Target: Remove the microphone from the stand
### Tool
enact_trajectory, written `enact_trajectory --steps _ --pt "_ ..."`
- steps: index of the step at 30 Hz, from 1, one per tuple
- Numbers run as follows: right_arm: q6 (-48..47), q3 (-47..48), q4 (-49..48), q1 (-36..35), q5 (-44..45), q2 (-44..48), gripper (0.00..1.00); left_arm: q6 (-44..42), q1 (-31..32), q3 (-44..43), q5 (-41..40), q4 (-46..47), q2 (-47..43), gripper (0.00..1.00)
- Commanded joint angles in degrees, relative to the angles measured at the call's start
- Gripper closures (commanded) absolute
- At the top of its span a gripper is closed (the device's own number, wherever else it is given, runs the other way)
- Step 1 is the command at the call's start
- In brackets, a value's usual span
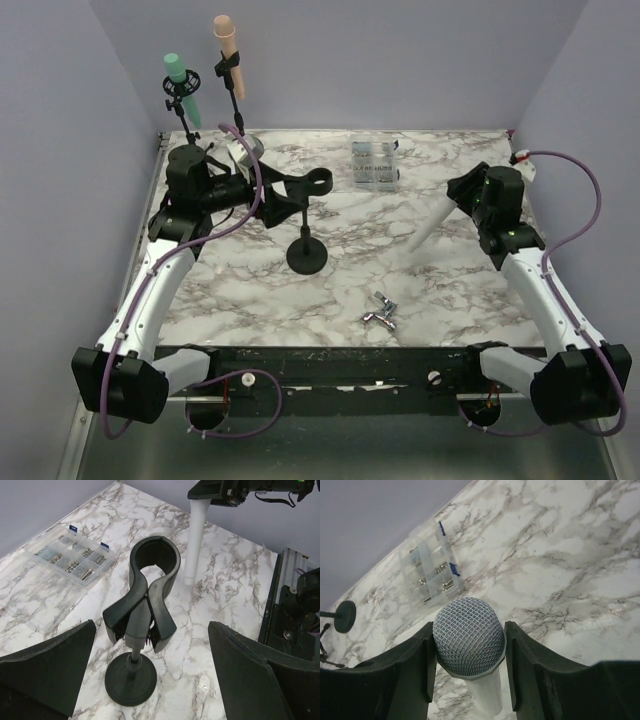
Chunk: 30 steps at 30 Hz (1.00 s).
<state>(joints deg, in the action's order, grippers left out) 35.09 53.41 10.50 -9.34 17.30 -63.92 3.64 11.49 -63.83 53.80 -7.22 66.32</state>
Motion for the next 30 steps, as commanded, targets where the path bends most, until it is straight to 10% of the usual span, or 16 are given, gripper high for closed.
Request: enact_trajectory --steps 1,6,13,30 --pt "11.9 -4.0 1.2 11.0 -19.1 -2.5 0.99 1.5 0.3 0.2 -1.8 0.8 -2.8 0.02" --pt "22.6 -9.1 -2.7 22.2 -30.4 -6.8 0.99 4.8 0.3 -3.7 -13.5 -4.6 -6.8 0.02" --pt "35.7 -12.7 -5.3 27.4 -22.4 -10.2 0.99 12.0 0.3 -18.6 -28.8 -10.9 -6.0 0.02" --pt "49.2 9.3 -8.9 29.6 -18.2 -41.3 0.99 4.4 -1.4 -6.7 -44.4 -4.2 -9.7 0.02"
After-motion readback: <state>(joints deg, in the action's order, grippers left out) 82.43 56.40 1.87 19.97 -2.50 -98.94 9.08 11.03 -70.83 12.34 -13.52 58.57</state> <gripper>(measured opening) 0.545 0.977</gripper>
